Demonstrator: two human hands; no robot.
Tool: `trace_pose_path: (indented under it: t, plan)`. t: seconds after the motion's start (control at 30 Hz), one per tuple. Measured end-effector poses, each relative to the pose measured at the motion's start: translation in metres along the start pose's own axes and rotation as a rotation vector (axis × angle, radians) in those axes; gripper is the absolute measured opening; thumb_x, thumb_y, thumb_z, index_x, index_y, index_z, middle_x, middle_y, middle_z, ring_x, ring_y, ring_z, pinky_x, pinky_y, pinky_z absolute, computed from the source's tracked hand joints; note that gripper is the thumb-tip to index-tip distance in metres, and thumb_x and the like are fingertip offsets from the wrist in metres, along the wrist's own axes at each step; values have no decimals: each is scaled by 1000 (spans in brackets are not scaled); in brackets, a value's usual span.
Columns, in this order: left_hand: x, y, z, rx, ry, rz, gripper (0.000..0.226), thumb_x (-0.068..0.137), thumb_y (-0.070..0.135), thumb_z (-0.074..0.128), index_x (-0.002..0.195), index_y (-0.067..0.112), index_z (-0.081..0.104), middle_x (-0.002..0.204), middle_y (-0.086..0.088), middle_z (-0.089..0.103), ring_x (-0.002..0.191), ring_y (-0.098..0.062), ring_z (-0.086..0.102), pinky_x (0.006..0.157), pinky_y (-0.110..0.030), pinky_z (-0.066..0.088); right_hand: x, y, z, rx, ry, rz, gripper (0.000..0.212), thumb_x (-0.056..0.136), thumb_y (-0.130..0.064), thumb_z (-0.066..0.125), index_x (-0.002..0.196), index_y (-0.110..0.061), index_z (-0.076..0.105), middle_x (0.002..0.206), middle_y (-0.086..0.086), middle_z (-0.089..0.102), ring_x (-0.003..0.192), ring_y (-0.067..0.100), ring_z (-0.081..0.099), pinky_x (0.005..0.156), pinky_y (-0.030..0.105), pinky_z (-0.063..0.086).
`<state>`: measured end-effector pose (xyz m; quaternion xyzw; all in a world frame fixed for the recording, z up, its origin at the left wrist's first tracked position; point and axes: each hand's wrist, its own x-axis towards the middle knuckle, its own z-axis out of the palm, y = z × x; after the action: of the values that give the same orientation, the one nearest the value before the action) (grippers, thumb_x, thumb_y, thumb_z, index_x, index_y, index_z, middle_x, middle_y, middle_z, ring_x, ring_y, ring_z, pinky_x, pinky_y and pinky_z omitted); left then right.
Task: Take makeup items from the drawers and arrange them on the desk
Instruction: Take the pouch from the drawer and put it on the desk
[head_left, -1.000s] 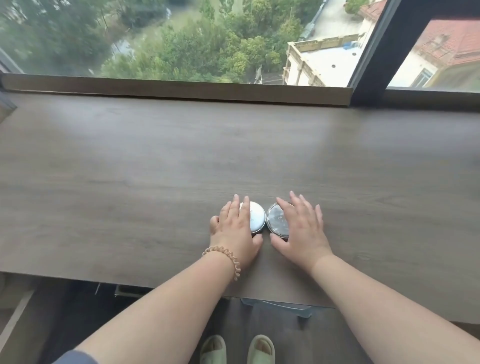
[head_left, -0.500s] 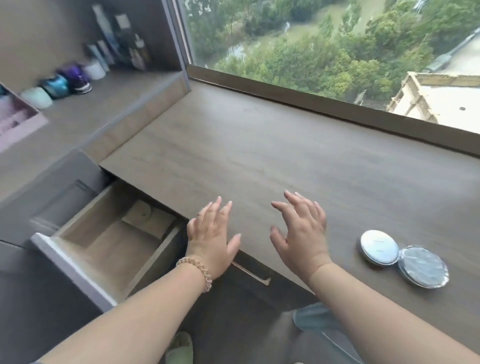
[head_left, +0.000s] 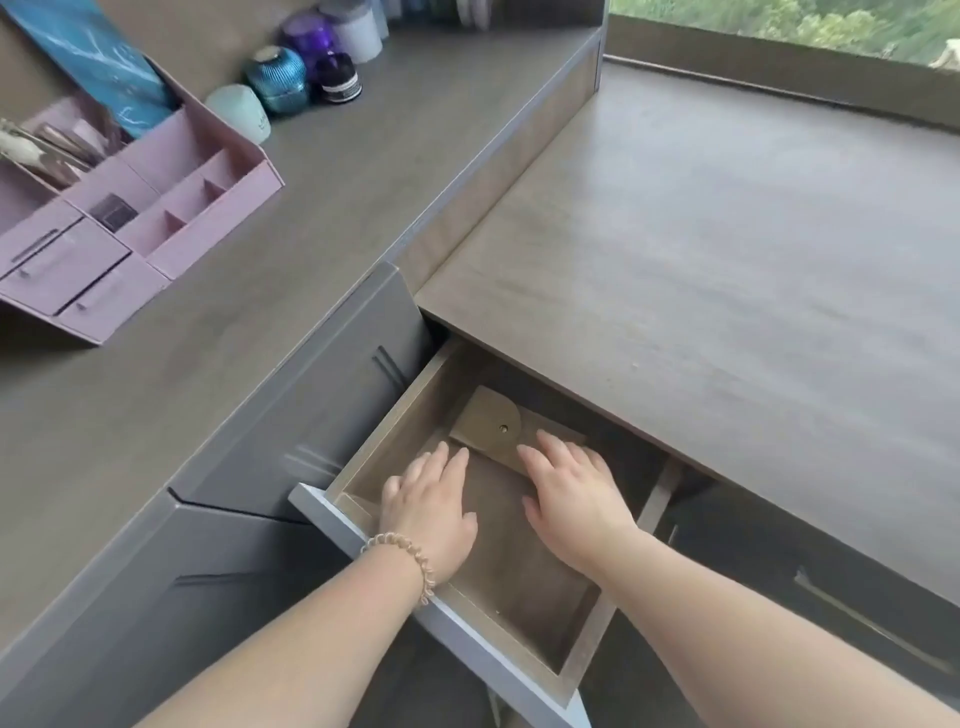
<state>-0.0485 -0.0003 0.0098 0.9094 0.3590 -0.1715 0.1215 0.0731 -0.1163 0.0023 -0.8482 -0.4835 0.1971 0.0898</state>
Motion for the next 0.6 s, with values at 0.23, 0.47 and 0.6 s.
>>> trace_pose_path:
  t: [0.23,0.47,0.6]
  plan:
    - [57,-10,41,18,-108,127,73,83,25,49,147,24,14,159,-3,8,146,-19,5,109,-39,19,52,9,48,-56,-191,237,47,97,-33,38,142,-19,33,149,8,35,134,32,36,110,43,28]
    - [91,6,63,68,-164,163,71,81,22,51,145,21,20,155,-5,17,144,-24,9,109,-44,19,87,20,69,-65,-216,321,60,94,-19,34,149,-21,10,158,10,7,146,34,-1,117,47,7]
    - [89,-2,67,16,-231,149,72,82,27,51,145,25,17,158,-4,7,146,-22,5,108,-43,21,90,17,77,-123,-156,335,64,87,-17,47,145,-23,19,145,15,32,138,37,19,112,51,12]
